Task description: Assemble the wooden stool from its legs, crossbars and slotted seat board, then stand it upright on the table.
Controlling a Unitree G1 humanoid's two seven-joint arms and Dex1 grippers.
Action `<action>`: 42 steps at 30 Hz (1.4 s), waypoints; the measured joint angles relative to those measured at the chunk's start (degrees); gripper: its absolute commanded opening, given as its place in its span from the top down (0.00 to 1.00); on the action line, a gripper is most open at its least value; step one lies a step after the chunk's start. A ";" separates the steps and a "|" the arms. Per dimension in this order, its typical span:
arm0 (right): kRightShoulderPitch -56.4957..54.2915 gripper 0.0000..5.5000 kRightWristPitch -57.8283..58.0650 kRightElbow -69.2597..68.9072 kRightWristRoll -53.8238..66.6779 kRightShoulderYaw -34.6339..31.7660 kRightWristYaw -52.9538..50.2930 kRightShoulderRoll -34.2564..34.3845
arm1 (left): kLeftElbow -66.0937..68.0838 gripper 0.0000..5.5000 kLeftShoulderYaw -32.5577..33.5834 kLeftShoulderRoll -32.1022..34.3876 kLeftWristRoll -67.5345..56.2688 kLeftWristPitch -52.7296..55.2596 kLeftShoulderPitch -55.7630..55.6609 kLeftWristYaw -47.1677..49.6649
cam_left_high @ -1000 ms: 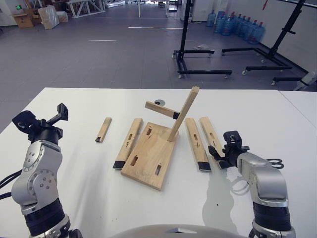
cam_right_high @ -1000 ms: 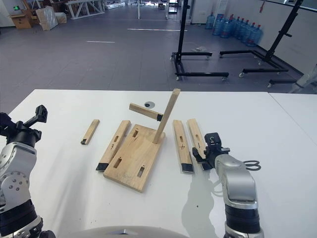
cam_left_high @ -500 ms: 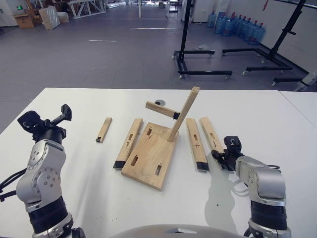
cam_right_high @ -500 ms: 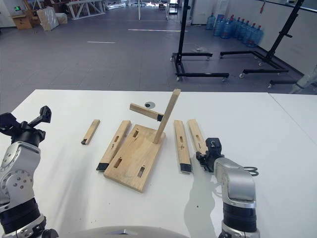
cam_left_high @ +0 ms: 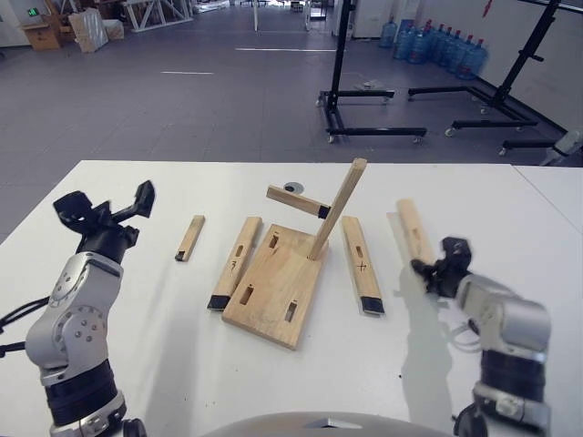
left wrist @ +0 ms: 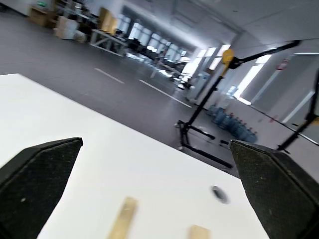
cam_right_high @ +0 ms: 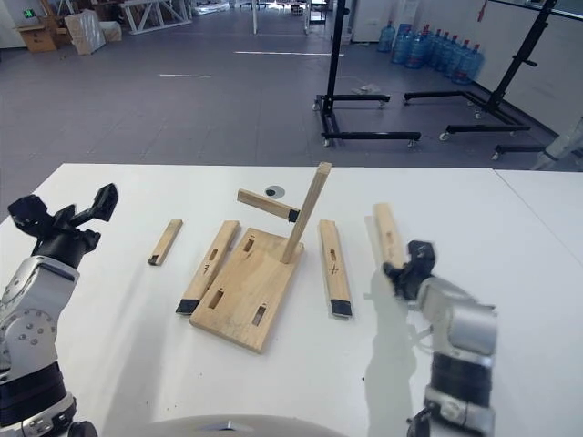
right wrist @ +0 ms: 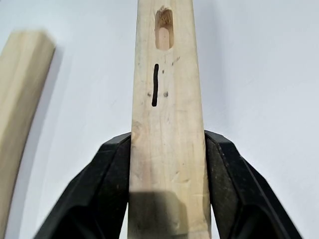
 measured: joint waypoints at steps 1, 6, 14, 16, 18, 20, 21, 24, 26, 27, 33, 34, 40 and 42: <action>-3.49 0.64 -2.21 2.05 1.06 -1.88 0.90 -2.59 | -0.32 0.02 0.56 0.88 -3.29 0.85 0.05 -2.57; -22.21 0.64 0.74 -3.71 19.38 -0.52 13.98 -7.40 | -1.73 0.02 -0.82 3.97 -21.99 5.31 -2.07 -13.54; -14.06 0.64 14.22 -21.38 46.41 10.90 21.90 1.70 | 0.29 0.02 -11.55 3.88 -31.29 6.80 -11.94 -18.21; -13.70 0.64 14.23 -20.77 48.97 11.27 21.57 1.75 | 3.07 0.02 -12.12 4.01 -34.68 7.89 -13.21 -17.82; -13.64 0.64 14.19 -19.32 50.37 12.42 22.57 1.75 | 5.50 0.02 -12.69 4.09 -39.66 9.09 -13.27 -16.14; -13.70 0.64 14.16 -17.22 51.44 13.77 23.58 1.63 | 7.15 0.02 -13.52 4.11 -44.16 9.88 -13.37 -14.17; -13.74 0.64 14.16 -15.99 52.38 13.99 23.91 1.58 | 7.73 0.02 -14.09 4.11 -46.27 10.20 -13.45 -12.97; -14.15 0.64 14.21 -14.16 54.43 14.99 24.60 1.42 | 8.55 0.02 -15.59 4.09 -51.10 10.30 -14.49 -11.01; -14.34 0.64 14.30 -13.71 55.88 16.32 24.67 1.50 | 8.64 0.02 -16.40 4.12 -51.89 10.30 -15.61 -10.28; -14.33 0.64 14.39 -13.41 56.43 16.73 24.62 1.52 | 8.91 0.02 -16.65 4.20 -52.01 10.30 -16.05 -10.01; -14.00 0.64 15.60 -14.12 62.35 18.73 21.35 2.59 | 11.74 0.02 -18.26 4.53 -53.77 10.34 -20.57 -9.36; -13.72 0.64 15.61 -14.44 62.86 19.15 20.86 2.74 | 11.86 0.02 -18.29 4.58 -54.22 10.34 -20.91 -9.03; -11.91 0.64 15.33 -14.65 65.30 20.45 17.56 3.14 | 12.30 0.02 -19.23 4.61 -57.34 10.34 -21.94 -6.56; -11.82 0.64 15.07 -14.65 65.92 20.49 16.94 3.15 | 12.22 0.02 -19.44 4.61 -57.78 10.34 -21.94 -6.21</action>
